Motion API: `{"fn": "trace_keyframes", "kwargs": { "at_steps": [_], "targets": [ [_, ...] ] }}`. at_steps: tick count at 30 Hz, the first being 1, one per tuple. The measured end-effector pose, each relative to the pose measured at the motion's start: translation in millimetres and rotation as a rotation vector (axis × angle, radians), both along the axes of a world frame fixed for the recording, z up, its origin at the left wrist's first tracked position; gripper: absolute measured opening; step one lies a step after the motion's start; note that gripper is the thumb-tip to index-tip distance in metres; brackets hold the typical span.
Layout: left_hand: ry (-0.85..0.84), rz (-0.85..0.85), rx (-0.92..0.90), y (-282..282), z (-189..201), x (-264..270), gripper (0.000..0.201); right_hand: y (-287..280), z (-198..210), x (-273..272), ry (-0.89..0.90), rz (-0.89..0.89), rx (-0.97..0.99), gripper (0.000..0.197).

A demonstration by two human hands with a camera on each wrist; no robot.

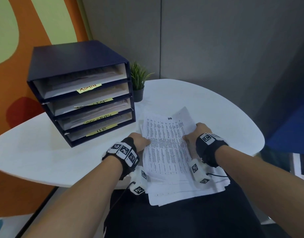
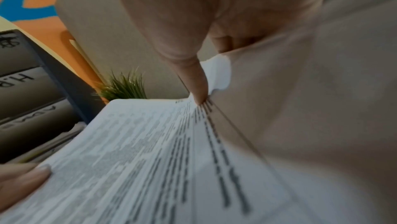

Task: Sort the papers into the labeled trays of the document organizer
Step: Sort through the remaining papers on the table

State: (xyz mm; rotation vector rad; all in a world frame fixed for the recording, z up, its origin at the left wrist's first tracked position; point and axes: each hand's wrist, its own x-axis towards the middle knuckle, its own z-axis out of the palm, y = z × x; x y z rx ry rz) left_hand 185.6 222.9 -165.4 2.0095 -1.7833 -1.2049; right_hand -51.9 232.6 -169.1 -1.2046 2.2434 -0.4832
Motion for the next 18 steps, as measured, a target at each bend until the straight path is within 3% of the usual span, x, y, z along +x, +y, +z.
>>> {"fn": "trace_keyframes", "kwargs": {
  "at_steps": [4,5,8,11,15,18],
  "targets": [
    [0.380,0.201,-0.153,-3,-10,-6,0.014,0,-4,-3,-0.121,-0.096,-0.090,0.033],
    [0.407,0.239,-0.201,-4,-9,-8,0.014,-1,-5,-4,-0.152,-0.112,-0.133,0.031],
    [0.411,0.351,-0.301,-9,-9,-11,0.027,-2,-5,-5,-0.253,-0.180,-0.292,0.022],
    [0.407,0.381,-0.250,-13,-9,-7,0.044,-3,0,-2,-0.274,-0.202,-0.456,0.011],
    [0.360,0.318,-0.136,-15,-10,1,0.053,-6,5,3,-0.189,-0.067,-0.463,0.033],
    [0.318,0.306,-0.116,-17,-11,3,0.051,-6,11,-1,-0.094,-0.069,-0.457,0.033]
  ]
}}
